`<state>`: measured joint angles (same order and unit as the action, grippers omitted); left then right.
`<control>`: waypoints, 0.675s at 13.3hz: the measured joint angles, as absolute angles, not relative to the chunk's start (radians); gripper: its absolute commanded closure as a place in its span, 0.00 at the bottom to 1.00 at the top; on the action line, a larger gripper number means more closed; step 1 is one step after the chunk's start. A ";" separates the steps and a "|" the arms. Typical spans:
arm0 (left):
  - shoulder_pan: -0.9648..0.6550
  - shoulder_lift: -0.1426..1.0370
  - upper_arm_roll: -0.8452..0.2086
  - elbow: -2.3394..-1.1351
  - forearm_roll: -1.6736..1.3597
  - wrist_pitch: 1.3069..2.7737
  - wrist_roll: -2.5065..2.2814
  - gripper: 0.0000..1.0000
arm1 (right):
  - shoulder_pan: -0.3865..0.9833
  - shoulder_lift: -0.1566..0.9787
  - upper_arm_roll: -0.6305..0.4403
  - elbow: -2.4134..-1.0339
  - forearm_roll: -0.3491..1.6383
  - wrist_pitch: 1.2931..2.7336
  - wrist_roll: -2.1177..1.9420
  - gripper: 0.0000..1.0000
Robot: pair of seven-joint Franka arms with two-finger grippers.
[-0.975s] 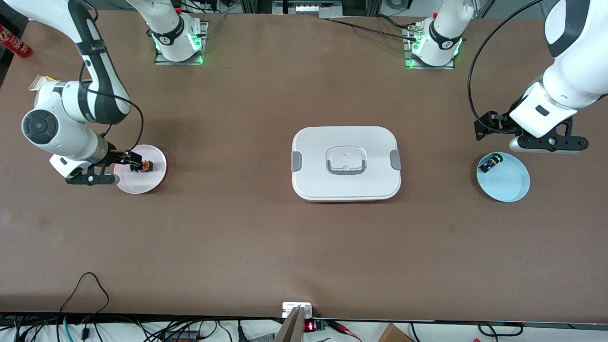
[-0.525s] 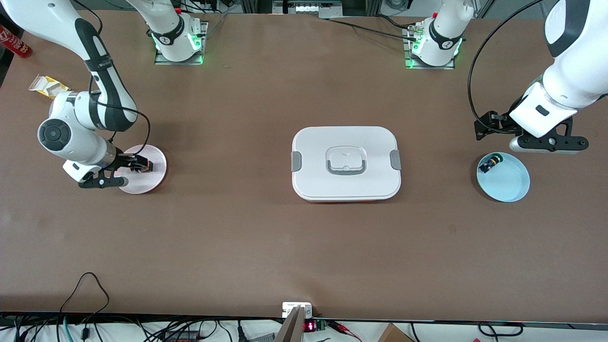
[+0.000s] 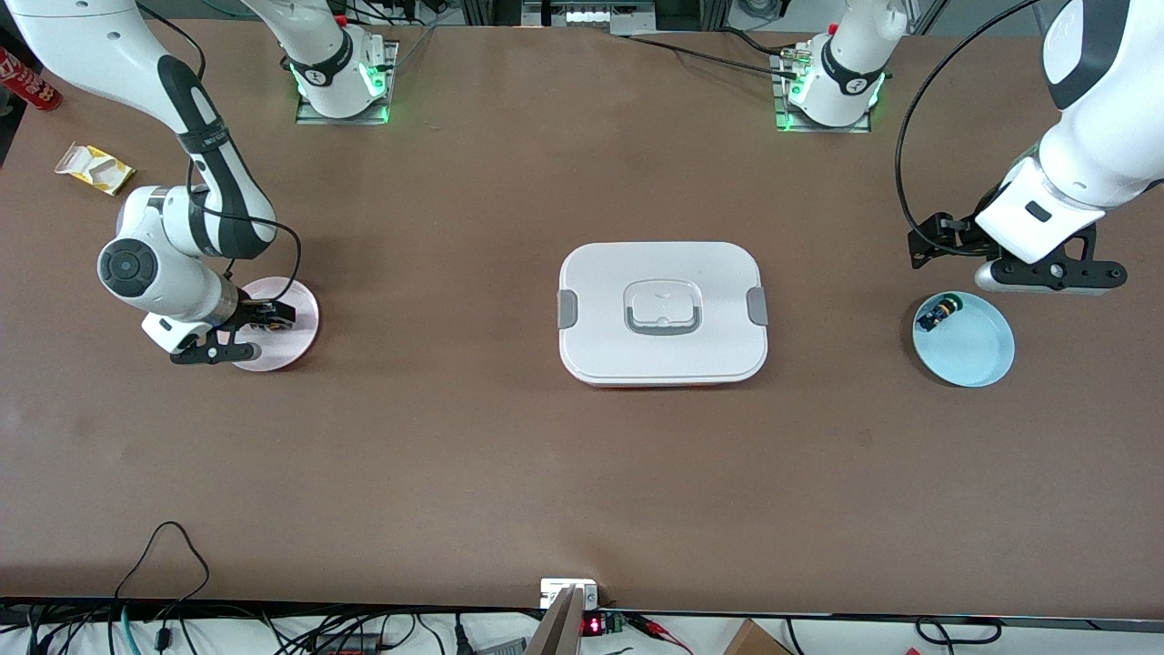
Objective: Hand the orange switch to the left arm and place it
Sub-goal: 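Lower the right gripper over the orange switch on the white plate, then close the right gripper on the orange switch and lift it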
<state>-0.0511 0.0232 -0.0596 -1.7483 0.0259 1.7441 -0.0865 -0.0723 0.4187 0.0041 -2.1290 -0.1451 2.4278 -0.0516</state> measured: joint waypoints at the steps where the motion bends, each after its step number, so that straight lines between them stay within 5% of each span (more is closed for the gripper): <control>1: -0.051 0.023 -0.060 -1.748 0.026 1.744 -0.086 0.00 | -0.072 0.423 0.004 -2.135 -0.143 2.429 -0.052 0.00; 9: -0.051 0.023 -0.060 -1.748 0.026 1.744 -0.086 0.00 | -0.073 0.451 0.004 -2.148 -0.142 2.430 -0.052 0.00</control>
